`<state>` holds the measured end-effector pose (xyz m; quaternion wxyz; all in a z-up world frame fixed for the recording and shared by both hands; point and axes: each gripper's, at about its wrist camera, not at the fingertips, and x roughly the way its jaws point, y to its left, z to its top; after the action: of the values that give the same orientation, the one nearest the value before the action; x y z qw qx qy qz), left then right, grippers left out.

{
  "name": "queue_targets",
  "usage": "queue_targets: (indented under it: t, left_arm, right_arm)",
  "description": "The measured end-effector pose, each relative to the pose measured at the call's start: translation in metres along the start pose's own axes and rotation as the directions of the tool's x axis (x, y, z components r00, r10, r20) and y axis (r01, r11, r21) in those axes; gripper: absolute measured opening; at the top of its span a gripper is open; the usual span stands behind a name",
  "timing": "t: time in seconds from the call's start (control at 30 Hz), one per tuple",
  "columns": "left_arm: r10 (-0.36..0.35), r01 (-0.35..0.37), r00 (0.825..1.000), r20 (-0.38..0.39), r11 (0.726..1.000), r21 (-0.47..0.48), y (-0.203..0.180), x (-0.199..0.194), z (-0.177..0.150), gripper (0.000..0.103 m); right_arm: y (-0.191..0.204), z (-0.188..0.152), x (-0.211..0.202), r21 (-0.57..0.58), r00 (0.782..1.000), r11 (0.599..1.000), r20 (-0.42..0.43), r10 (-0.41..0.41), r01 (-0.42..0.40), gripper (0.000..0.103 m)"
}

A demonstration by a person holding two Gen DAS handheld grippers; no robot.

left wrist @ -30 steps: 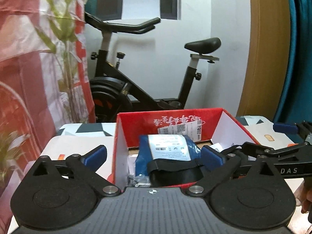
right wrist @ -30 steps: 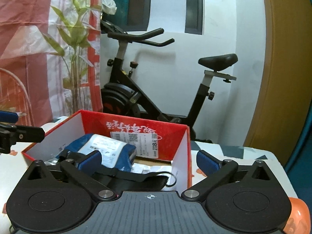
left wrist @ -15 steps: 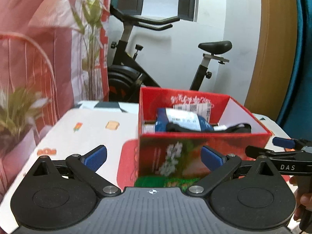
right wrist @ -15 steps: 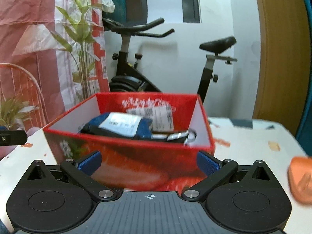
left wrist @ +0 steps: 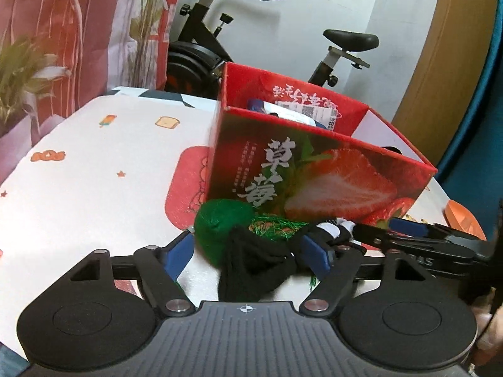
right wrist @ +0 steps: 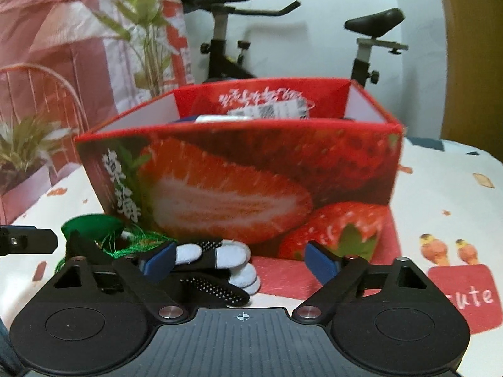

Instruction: Organize soft objects

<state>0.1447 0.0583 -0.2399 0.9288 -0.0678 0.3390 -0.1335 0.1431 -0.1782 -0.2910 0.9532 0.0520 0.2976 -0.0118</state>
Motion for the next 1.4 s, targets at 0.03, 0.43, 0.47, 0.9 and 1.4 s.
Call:
queue_targets:
  t: [0.03, 0.43, 0.47, 0.9, 1.4]
  left_arm:
    - [-0.004, 0.004, 1.000, -0.002, 1.000, 0.001, 0.000, 0.001, -0.002, 0.074]
    - [-0.041, 0.040, 0.997, -0.064, 0.999, -0.029, 0.003, 0.015, -0.012, 0.064]
    - [-0.045, 0.043, 0.997, -0.069, 0.999, -0.031, 0.003, 0.016, -0.013, 0.064]
    - [-0.065, 0.056, 0.992, -0.108, 0.995, -0.081, 0.005, 0.026, -0.018, 0.058]
    - [-0.148, 0.143, 0.978, -0.144, 0.989, -0.045, -0.016, 0.036, -0.022, 0.049]
  right_arm:
    - [0.001, 0.000, 0.004, 0.002, 1.000, 1.000, -0.006, 0.006, -0.006, 0.083]
    - [0.008, -0.011, 0.028, -0.002, 0.994, 0.999, -0.106, 0.033, -0.033, 0.029]
    - [0.008, -0.012, 0.027, -0.006, 0.993, 0.999, -0.110, 0.040, -0.041, 0.023]
    - [0.002, -0.025, 0.002, -0.021, 0.991, 0.998, -0.122, 0.058, -0.061, 0.010]
    - [-0.045, -0.034, -0.026, 0.042, 0.989, 0.999, -0.144, -0.013, 0.020, 0.010]
